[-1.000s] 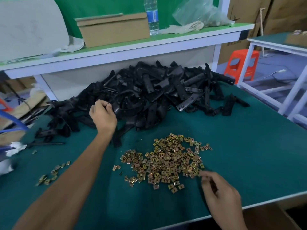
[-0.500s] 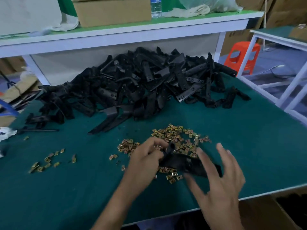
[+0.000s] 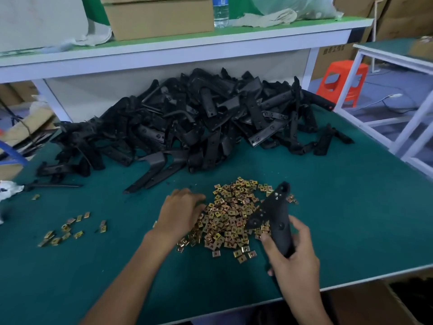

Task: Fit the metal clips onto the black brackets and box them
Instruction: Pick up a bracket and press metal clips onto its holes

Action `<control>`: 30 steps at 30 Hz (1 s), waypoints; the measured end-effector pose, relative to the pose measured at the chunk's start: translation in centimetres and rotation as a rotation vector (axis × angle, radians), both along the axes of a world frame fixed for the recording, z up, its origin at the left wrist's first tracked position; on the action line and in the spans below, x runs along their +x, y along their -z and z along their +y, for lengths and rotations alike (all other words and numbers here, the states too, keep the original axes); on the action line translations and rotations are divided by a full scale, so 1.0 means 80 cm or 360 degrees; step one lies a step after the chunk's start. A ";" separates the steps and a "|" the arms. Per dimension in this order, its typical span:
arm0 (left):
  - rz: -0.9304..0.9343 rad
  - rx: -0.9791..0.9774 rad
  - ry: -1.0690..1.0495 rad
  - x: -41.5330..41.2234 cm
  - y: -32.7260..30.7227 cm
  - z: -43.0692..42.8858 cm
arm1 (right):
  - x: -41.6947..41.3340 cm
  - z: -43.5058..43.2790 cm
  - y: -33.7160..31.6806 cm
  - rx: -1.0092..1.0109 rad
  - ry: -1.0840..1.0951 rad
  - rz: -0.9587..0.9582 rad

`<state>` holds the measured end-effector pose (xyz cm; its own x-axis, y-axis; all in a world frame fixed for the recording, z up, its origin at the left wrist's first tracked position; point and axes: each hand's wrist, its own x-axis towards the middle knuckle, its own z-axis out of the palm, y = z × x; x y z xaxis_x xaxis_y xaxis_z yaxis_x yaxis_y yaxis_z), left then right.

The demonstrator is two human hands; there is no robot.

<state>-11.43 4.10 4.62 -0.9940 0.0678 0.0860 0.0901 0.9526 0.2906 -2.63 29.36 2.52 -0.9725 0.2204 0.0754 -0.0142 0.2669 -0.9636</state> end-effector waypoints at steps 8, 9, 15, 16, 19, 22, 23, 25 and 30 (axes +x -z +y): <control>-0.0065 0.0149 0.0002 -0.008 -0.002 -0.004 | -0.004 -0.002 0.015 0.0118 -0.0062 -0.0030; -0.0095 0.0266 -0.0078 -0.005 -0.003 -0.004 | -0.003 -0.002 0.015 0.0141 -0.0078 -0.0034; -0.0112 0.0854 -0.0129 0.024 -0.018 0.006 | -0.001 0.000 0.017 0.0216 -0.0139 -0.0011; -0.0099 0.0913 -0.0080 0.030 -0.022 0.010 | 0.000 0.000 0.018 0.0210 -0.0137 -0.0003; -0.0083 0.1094 -0.0026 0.046 -0.029 0.021 | 0.000 -0.002 0.019 0.0228 -0.0129 0.0034; -0.0096 0.1215 -0.0064 0.057 -0.030 0.026 | 0.000 -0.004 0.019 0.0301 -0.0138 0.0084; -0.0093 0.1257 -0.0070 0.059 -0.030 0.028 | 0.000 -0.004 0.019 0.0324 -0.0140 0.0100; -0.0074 0.1346 -0.0059 0.062 -0.029 0.031 | 0.001 -0.005 0.019 0.0350 -0.0157 0.0113; -0.0068 0.1586 -0.0075 0.066 -0.033 0.043 | 0.003 -0.006 0.021 0.0392 -0.0177 0.0160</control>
